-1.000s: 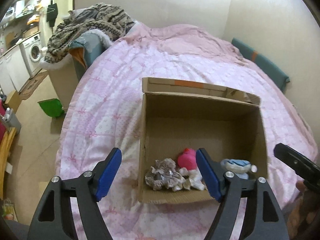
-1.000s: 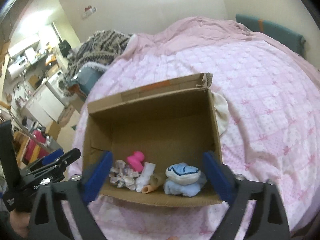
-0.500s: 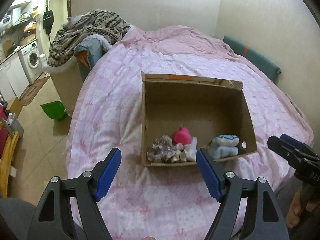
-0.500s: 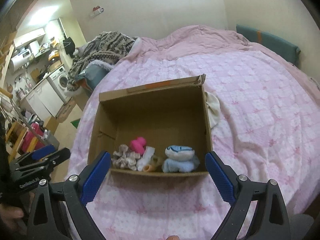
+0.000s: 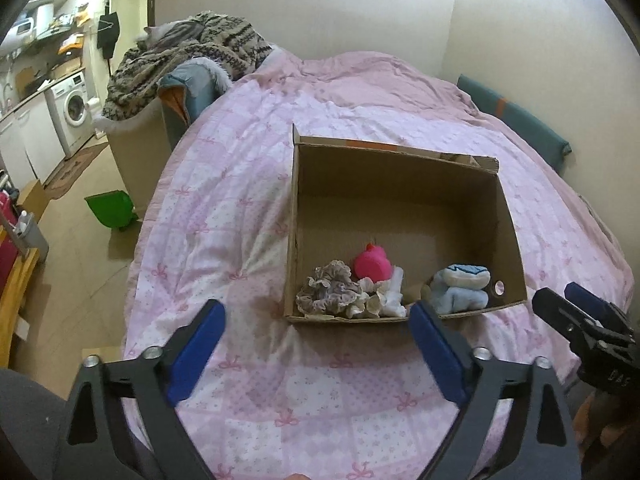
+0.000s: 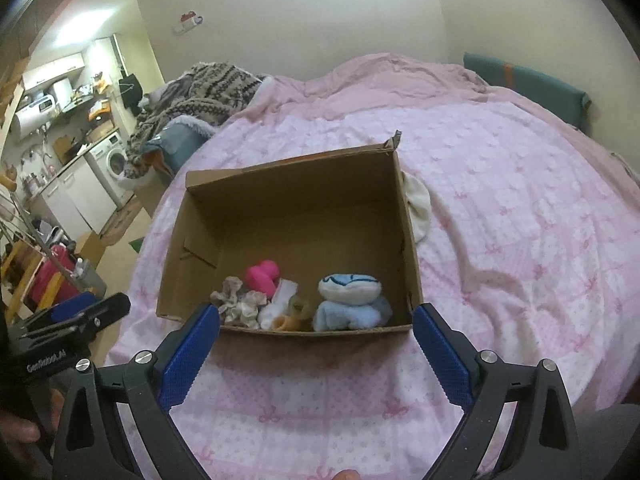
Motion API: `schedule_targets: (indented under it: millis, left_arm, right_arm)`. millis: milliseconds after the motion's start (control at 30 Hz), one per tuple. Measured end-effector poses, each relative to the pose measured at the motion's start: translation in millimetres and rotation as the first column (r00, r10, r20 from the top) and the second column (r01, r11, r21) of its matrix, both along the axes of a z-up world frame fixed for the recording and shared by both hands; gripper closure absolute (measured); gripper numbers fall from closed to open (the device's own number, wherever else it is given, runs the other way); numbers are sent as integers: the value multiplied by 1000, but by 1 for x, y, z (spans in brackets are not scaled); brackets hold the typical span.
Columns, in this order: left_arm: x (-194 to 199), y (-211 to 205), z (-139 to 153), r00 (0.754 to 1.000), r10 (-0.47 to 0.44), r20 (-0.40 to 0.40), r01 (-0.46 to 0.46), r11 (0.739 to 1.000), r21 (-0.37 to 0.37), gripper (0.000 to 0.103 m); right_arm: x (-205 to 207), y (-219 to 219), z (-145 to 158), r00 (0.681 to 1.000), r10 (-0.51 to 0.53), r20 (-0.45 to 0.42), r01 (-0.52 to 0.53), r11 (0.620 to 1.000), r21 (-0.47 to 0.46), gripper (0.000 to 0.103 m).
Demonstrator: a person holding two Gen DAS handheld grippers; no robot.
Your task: Organize soft objects
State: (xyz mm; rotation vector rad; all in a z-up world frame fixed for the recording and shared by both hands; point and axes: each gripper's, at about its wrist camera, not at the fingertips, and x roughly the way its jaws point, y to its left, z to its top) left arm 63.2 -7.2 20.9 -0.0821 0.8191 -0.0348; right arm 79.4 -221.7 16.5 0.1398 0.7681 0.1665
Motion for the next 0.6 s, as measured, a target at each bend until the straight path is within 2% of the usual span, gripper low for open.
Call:
schedule_targets:
  millis: [67, 600]
  left_arm:
    - [-2, -1, 1, 1000, -7, 16, 7, 1000, 4, 1]
    - [-2, -2, -1, 1000, -25, 3, 25, 1000, 0, 0]
  right_arm:
    - [0, 2, -2, 1000, 2, -4, -2, 1000, -11, 0]
    - [1, 11, -6, 1000, 16, -12, -17, 998, -64, 0]
